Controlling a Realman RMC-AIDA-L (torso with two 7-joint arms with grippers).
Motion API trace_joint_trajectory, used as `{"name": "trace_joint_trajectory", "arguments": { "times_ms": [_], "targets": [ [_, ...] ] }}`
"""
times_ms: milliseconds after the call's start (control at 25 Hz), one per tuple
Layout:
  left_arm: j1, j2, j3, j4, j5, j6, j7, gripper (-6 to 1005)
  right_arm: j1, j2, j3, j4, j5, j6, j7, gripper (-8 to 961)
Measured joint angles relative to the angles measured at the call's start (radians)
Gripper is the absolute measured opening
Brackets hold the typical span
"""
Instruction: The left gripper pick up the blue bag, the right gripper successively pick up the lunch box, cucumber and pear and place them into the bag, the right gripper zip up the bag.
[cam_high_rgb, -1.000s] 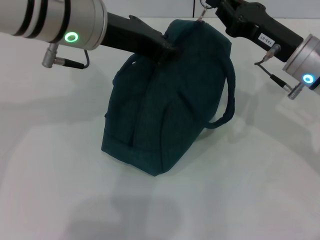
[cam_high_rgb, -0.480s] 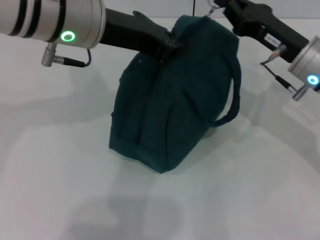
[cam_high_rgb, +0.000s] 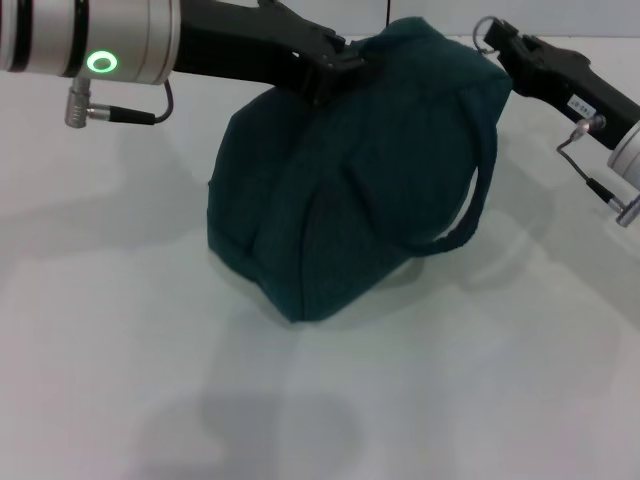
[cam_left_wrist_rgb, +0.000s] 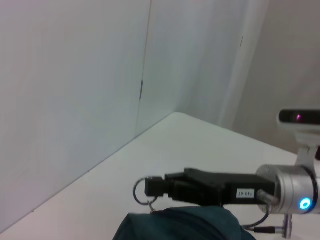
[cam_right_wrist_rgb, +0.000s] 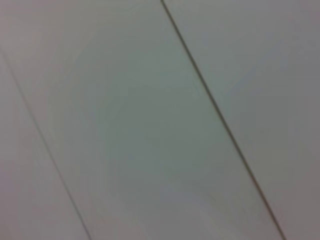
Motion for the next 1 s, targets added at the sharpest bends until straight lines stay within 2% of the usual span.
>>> {"name": "trace_joint_trajectory", "arguments": {
  "times_ms": [80, 400, 720, 960, 1000],
  "targets": [
    [0.003, -0.001, -0.005, -0.002, -0.004, -0.001, 0.006, 83, -0.011, 0.000, 0.000, 0.001, -0.005, 0.033, -0.003, 65],
    [0.009, -0.003, -0.010, -0.046, -0.006, -0.018, 0.040, 98, -0.024, 0.000, 0.000, -0.006, 0.001, 0.027, -0.002, 66],
    [0.013, -0.003, -0.014, -0.106, -0.049, -0.057, 0.088, 113, -0.066, -0.004, 0.032, -0.005, 0.002, -0.074, -0.039, 68],
    [0.023, -0.003, -0.041, -0.150, -0.087, -0.063, 0.114, 124, -0.098, -0.008, 0.057, -0.007, 0.002, -0.102, -0.060, 278],
    [0.024, -0.003, -0.047, -0.159, -0.094, -0.063, 0.122, 196, -0.102, -0.008, 0.062, -0.007, 0.002, -0.104, -0.062, 324]
  ]
}}
